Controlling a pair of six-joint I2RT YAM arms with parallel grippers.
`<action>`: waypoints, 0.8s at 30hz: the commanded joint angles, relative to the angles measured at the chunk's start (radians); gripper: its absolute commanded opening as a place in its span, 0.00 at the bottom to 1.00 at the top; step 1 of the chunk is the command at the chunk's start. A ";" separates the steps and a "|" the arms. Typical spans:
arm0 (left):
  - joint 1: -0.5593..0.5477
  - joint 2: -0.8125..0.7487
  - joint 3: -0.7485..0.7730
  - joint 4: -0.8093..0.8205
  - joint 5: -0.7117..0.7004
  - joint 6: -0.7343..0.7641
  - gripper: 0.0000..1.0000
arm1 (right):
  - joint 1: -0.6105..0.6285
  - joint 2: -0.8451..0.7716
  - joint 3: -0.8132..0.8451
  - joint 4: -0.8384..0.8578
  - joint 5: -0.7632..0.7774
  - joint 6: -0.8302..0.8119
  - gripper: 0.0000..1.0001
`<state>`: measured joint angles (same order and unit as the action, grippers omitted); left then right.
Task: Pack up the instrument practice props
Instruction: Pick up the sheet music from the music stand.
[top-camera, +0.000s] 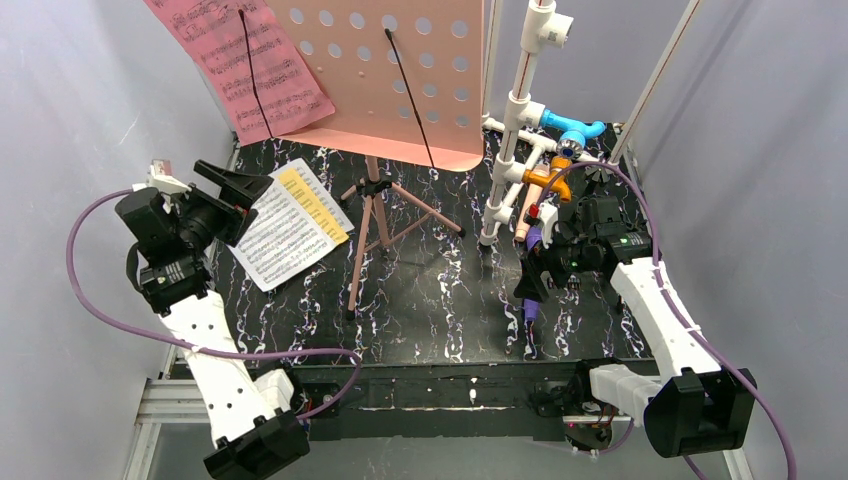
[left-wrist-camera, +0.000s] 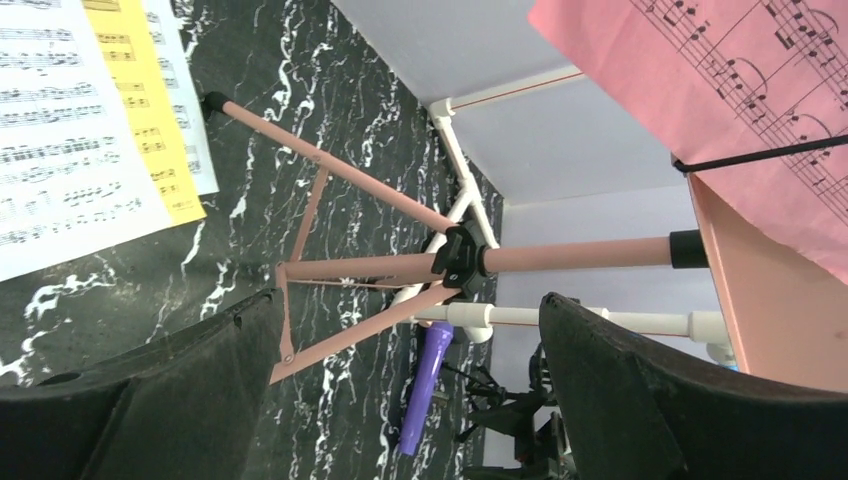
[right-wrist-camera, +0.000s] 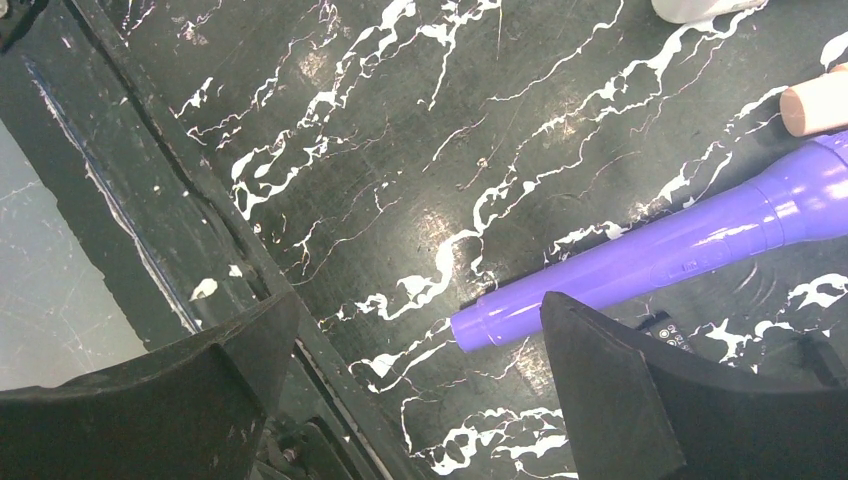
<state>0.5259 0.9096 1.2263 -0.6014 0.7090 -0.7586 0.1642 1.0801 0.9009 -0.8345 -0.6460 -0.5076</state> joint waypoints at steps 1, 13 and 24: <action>-0.003 -0.005 -0.113 0.222 0.113 -0.202 0.98 | 0.005 -0.008 0.000 0.024 0.001 0.000 1.00; 0.002 -0.015 0.003 0.126 -0.014 -0.095 0.98 | 0.005 -0.004 0.004 0.024 -0.004 -0.003 1.00; 0.003 0.038 -0.148 0.752 0.052 -0.560 0.98 | 0.004 -0.009 0.001 0.024 -0.001 -0.003 1.00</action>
<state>0.5270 0.9279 1.1484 -0.1295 0.7258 -1.1076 0.1642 1.0798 0.9009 -0.8345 -0.6380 -0.5079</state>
